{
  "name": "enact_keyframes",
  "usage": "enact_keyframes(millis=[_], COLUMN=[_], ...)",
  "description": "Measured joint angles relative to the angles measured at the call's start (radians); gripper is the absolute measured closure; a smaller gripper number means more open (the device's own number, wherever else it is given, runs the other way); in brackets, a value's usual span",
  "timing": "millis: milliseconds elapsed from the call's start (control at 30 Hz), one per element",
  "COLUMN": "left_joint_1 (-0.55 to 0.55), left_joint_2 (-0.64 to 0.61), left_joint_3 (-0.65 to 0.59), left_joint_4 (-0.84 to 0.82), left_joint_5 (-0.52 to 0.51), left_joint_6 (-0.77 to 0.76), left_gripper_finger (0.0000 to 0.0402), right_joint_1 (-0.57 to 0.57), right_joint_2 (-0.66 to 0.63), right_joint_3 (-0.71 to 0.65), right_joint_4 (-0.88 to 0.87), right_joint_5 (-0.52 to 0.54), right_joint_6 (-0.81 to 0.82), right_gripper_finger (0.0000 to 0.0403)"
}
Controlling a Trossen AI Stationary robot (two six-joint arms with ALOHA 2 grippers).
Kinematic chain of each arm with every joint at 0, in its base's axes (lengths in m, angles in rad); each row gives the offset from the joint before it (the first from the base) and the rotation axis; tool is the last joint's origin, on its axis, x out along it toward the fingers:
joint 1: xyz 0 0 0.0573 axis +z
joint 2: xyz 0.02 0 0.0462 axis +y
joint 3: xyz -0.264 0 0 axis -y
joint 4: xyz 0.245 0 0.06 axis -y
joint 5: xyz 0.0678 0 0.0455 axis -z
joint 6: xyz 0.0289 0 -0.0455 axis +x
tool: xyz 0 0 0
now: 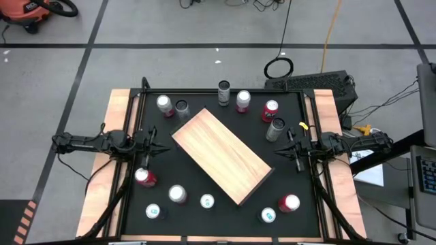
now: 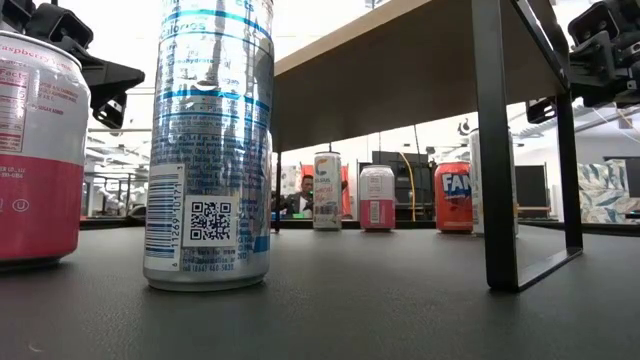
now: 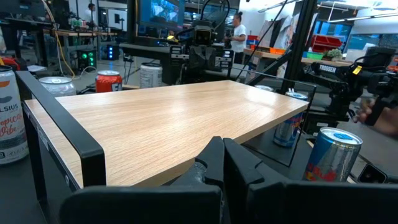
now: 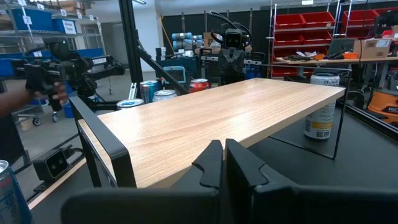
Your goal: Place canned beverage on shelf
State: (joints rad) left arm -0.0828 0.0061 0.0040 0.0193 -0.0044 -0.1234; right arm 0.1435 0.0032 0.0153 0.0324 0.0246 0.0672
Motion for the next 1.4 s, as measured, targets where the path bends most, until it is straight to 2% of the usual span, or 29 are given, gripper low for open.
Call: enact_keyframes(millis=[667,900,1233,1400], left_joint_1=[0.000,0.000,0.000,0.000], left_joint_2=[0.000,0.007,0.008,0.012], left_joint_3=[0.000,0.000,0.001,0.052], left_joint_4=[0.031,0.002,0.021,0.033], left_joint_5=[-0.005,-0.008,-0.019,-0.025], left_joint_6=[0.002,0.107,0.103,0.103], left_gripper_finger=[0.0402,0.0402,0.0402,0.0402], right_joint_1=[0.000,0.000,0.000,0.000], right_joint_2=[0.000,0.000,0.000,0.000], right_joint_3=[0.000,0.000,0.000,0.000], right_joint_4=[0.000,0.000,0.000,0.000], right_joint_5=[0.000,0.000,0.000,0.000], right_joint_6=[0.000,0.000,-0.001,-0.003], right_gripper_finger=[0.0403,0.0403,0.0403,0.0403])
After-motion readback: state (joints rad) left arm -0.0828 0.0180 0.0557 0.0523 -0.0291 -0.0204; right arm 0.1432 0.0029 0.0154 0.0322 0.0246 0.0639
